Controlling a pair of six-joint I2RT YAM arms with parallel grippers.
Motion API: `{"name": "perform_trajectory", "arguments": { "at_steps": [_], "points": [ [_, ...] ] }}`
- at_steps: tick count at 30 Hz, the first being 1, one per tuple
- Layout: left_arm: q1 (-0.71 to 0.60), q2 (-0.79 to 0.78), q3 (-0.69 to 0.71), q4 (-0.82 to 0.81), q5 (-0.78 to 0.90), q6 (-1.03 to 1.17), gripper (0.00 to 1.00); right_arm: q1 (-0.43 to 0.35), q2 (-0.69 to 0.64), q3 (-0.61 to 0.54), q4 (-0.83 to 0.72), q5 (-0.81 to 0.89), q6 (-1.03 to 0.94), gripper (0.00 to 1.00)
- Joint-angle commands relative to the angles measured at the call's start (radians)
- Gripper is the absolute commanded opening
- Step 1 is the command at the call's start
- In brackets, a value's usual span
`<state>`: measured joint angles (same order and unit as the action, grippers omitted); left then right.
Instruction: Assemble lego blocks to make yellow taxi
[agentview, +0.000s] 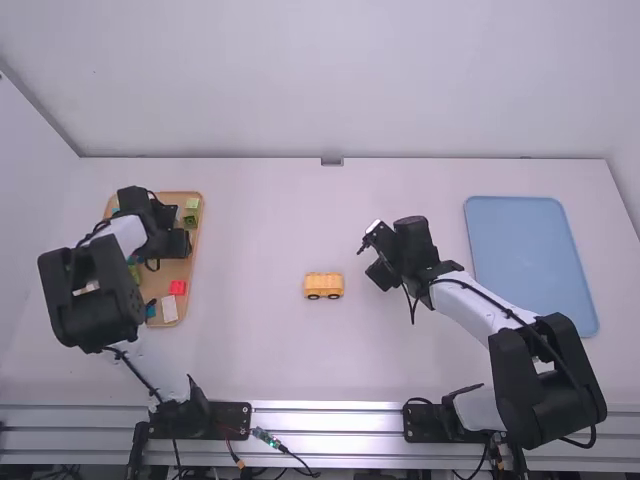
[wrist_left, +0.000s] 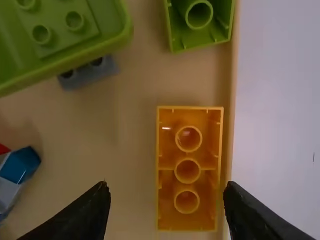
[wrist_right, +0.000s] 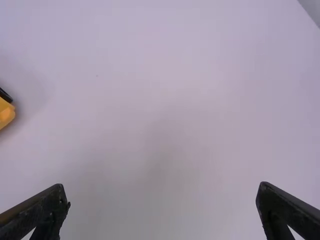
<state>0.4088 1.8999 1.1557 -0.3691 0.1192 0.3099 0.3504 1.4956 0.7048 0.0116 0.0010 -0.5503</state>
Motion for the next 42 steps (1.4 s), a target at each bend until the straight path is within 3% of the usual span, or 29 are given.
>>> {"name": "perform_trajectory", "arguments": {
  "at_steps": [1, 6, 8, 13, 25, 34, 39, 42],
  "points": [
    [-0.002, -0.023, -0.024, 0.011, -0.006, -0.005, 0.59, 0.005, -0.016, 0.002, -0.001, 0.0, 0.005, 0.99],
    [-0.003, -0.023, -0.042, 0.031, -0.004, -0.005, 0.59, 0.001, -0.016, 0.002, -0.001, 0.0, 0.005, 0.99],
    [-0.004, -0.023, -0.055, 0.044, -0.003, -0.005, 0.53, 0.004, -0.016, 0.002, -0.001, 0.0, 0.005, 0.99],
    [-0.003, -0.023, -0.067, 0.071, -0.003, -0.005, 0.54, 0.001, -0.016, 0.002, -0.012, 0.0, 0.004, 0.99],
    [-0.004, -0.023, -0.069, 0.082, 0.002, -0.057, 0.44, 0.002, -0.016, 0.002, -0.015, 0.0, 0.002, 0.99],
    [0.0, -0.023, -0.113, 0.145, 0.039, -0.049, 0.43, 0.003, -0.016, 0.002, -0.018, 0.0, 0.001, 0.99],
    [0.0, -0.023, -0.113, 0.142, 0.039, -0.05, 0.31, 0.003, -0.016, 0.002, -0.018, 0.001, 0.001, 0.99],
    [-0.006, -0.023, -0.113, 0.147, 0.039, -0.049, 0.3, 0.003, -0.016, 0.002, -0.019, 0.0, 0.002, 0.99]
  ]
}}
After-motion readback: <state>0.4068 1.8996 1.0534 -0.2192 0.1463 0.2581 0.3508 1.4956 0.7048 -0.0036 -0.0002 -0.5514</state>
